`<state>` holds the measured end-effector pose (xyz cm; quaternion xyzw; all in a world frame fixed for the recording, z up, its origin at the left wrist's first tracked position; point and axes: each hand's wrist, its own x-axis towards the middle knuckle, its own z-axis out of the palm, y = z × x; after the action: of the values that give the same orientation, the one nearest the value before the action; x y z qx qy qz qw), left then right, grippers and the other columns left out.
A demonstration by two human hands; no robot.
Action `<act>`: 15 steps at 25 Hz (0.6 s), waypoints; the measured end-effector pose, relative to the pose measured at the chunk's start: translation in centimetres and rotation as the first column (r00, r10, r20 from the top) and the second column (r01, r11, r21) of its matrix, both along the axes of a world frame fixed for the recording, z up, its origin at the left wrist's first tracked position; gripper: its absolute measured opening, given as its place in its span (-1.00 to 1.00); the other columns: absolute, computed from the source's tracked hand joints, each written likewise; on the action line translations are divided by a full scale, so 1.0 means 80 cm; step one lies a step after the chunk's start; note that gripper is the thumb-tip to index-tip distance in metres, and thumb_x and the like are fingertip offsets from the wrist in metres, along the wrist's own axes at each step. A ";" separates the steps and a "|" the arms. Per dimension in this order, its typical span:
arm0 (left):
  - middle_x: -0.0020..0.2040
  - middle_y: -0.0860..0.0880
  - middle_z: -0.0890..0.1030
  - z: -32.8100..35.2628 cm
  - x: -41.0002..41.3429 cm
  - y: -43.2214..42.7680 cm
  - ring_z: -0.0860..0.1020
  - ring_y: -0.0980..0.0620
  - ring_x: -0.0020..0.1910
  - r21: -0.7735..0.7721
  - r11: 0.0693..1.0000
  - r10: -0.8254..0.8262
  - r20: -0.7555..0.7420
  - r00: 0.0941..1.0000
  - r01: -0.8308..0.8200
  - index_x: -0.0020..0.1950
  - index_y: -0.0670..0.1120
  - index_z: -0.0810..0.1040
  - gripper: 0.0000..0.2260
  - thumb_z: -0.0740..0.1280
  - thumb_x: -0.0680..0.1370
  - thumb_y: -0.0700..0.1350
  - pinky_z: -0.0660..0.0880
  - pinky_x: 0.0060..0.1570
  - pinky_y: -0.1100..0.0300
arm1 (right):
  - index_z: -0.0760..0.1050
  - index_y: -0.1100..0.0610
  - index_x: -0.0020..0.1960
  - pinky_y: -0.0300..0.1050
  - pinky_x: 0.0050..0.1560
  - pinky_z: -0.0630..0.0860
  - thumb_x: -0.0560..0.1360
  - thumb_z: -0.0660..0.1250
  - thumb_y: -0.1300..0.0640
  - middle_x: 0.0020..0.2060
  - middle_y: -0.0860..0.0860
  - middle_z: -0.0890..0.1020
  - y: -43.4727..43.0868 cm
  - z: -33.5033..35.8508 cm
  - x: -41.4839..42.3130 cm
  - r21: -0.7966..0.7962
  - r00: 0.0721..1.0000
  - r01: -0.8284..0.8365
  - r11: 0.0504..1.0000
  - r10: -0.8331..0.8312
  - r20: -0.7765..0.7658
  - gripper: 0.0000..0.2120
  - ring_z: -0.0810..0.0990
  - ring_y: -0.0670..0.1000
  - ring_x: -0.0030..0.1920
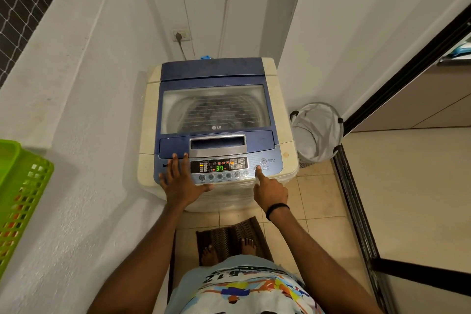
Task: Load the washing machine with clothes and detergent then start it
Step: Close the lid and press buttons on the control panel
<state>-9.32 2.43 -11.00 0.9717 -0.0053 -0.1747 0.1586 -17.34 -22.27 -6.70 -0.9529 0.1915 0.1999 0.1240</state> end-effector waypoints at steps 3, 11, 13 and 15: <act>0.62 -0.10 -0.21 0.000 0.000 0.000 -0.18 -0.17 0.60 0.004 1.000 0.005 0.007 1.000 -0.005 0.61 0.06 -0.19 0.25 0.39 0.15 0.54 -0.10 0.48 -0.33 | -0.02 -0.01 0.58 0.00 -0.08 0.48 0.63 0.08 0.06 0.00 0.13 0.64 0.007 -0.002 0.012 -0.037 0.998 -0.041 0.998 0.040 -0.042 -0.44 0.62 0.17 -0.02; 0.61 -0.09 -0.26 0.002 0.001 -0.002 -0.21 -0.17 0.59 0.037 0.999 0.001 -0.010 1.000 -0.001 0.60 0.07 -0.23 0.26 0.36 0.15 0.56 -0.12 0.48 -0.31 | 0.52 0.14 0.23 0.07 0.08 0.56 0.62 0.20 0.13 0.11 0.13 0.60 0.025 0.022 0.049 0.015 0.999 -0.033 0.999 0.034 -0.017 -0.75 0.63 0.16 0.09; 0.61 -0.08 -0.28 0.006 0.002 -0.001 -0.23 -0.17 0.59 0.032 0.999 0.004 -0.033 0.999 -0.003 0.60 0.09 -0.25 0.26 0.35 0.15 0.57 -0.11 0.49 -0.33 | 0.49 0.14 0.28 0.08 0.13 0.55 0.62 0.19 0.13 0.16 0.13 0.57 0.031 0.026 0.046 0.036 0.998 -0.052 0.998 0.053 -0.025 -0.73 0.61 0.16 0.12; 0.60 -0.08 -0.30 0.013 -0.001 -0.002 -0.23 -0.17 0.59 0.037 0.999 -0.007 -0.036 0.999 0.008 0.59 0.10 -0.28 0.26 0.33 0.15 0.57 -0.11 0.49 -0.33 | 0.42 0.18 0.32 0.07 0.14 0.53 0.61 0.20 0.11 0.17 0.14 0.58 0.027 0.026 0.037 0.087 0.999 0.016 0.996 -0.014 -0.030 -0.69 0.60 0.17 0.15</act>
<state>-9.37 2.27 -9.97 0.9712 -0.0029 -0.1927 0.1400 -14.41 -20.14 -4.63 -0.9420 0.1916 0.2213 0.1643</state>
